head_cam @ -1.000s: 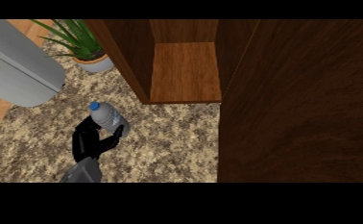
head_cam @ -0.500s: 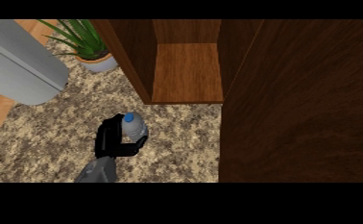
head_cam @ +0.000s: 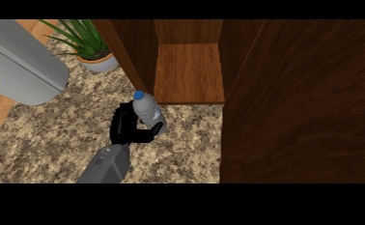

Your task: Pick up the bottled water, place it into the cabinet and close the cabinet

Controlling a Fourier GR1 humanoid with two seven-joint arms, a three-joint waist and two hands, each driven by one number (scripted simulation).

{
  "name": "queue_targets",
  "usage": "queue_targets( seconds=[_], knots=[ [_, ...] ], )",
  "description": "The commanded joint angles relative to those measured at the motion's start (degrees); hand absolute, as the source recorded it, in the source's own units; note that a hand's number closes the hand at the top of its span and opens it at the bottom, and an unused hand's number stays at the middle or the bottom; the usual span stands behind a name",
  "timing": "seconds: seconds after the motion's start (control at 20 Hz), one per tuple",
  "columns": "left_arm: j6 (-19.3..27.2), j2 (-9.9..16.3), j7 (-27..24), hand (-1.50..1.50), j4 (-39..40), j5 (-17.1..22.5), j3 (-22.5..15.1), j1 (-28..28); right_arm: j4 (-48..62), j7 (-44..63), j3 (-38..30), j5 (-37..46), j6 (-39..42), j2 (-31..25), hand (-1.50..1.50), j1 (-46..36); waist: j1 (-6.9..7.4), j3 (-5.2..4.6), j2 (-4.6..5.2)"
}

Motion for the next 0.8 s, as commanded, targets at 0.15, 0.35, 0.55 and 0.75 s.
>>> queue_targets(
  seconds=[0.15, 0.35, 0.55, 0.75],
  knots=[
    [16.79, -0.10, 9.09, 1.50, -15.10, 0.86, -10.26, -2.58, -3.18, 2.43, -2.44, -4.15, 0.26, -1.18, -1.50, 0.12, 0.27, 0.04, 0.00],
    [25.09, -0.10, 10.32, 1.50, -17.56, 4.32, -17.52, -4.69, -5.95, 3.04, -2.61, -5.25, 0.59, -1.05, -1.50, 1.00, -0.68, -0.06, 0.38],
    [31.48, -0.10, 16.42, 1.50, -15.71, 6.08, -18.43, -13.64, -3.57, 1.34, -5.28, -5.67, 1.08, -1.05, -1.50, -0.50, -1.31, -0.05, 0.54],
    [38.66, -0.10, 22.00, 1.50, -14.09, 5.82, -23.06, -19.41, -2.46, 2.26, -5.80, -6.18, 1.10, -0.91, -1.50, -2.23, -1.44, -0.04, 0.61]
  ],
)
